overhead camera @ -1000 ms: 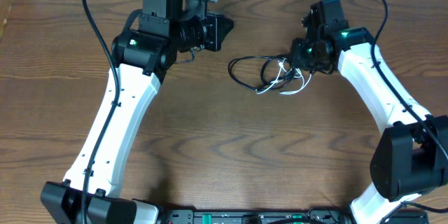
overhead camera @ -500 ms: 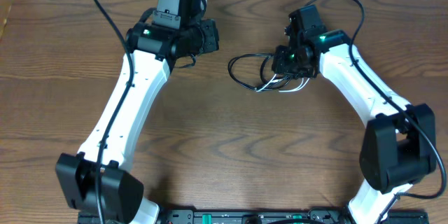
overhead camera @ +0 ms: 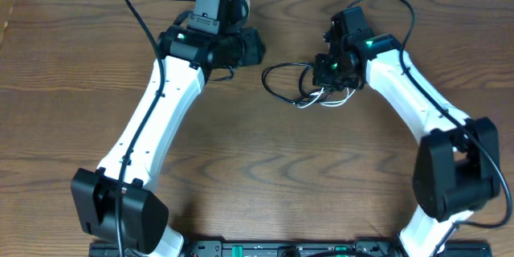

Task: Untangle cables

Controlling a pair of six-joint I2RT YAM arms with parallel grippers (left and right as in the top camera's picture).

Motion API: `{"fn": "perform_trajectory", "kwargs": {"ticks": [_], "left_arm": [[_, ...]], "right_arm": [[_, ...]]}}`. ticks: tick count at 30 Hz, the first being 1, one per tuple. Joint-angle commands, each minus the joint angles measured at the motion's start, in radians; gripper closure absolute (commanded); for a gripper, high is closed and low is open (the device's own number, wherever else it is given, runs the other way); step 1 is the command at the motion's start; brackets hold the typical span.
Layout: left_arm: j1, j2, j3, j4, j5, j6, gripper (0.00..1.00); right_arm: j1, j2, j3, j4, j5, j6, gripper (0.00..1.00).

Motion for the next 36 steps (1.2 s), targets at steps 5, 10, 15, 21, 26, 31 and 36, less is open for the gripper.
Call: {"fn": "perform_trajectory", "kwargs": {"ticks": [5,10,15,21,26,31,36], "left_arm": [[-0.042,0.012,0.002,0.001,0.198,0.156,0.22],[-0.061,0.014,0.002,0.01,0.209,0.235,0.17],[-0.063,0.045,0.002,0.037,0.221,0.237,0.15],[-0.072,0.146,0.002,0.055,0.27,0.236,0.15],[-0.106,0.279,0.002,0.09,0.273,0.232,0.16],[-0.114,0.357,0.002,0.135,0.272,0.22,0.2],[-0.114,0.417,0.002,0.168,0.193,0.174,0.32]], "right_arm": [[-0.057,-0.254,0.046,-0.004,-0.093,-0.079,0.99],[-0.106,-0.304,0.046,-0.026,-0.211,-0.085,0.99],[-0.122,-0.304,0.046,-0.035,-0.369,-0.148,0.99],[-0.122,-0.305,0.046,-0.035,-0.403,-0.155,0.99],[-0.14,-0.305,0.046,-0.033,-0.403,-0.155,0.99],[-0.163,-0.305,0.046,-0.034,-0.407,-0.154,0.99],[-0.182,-0.305,0.046,-0.024,-0.478,-0.16,0.99]]}}
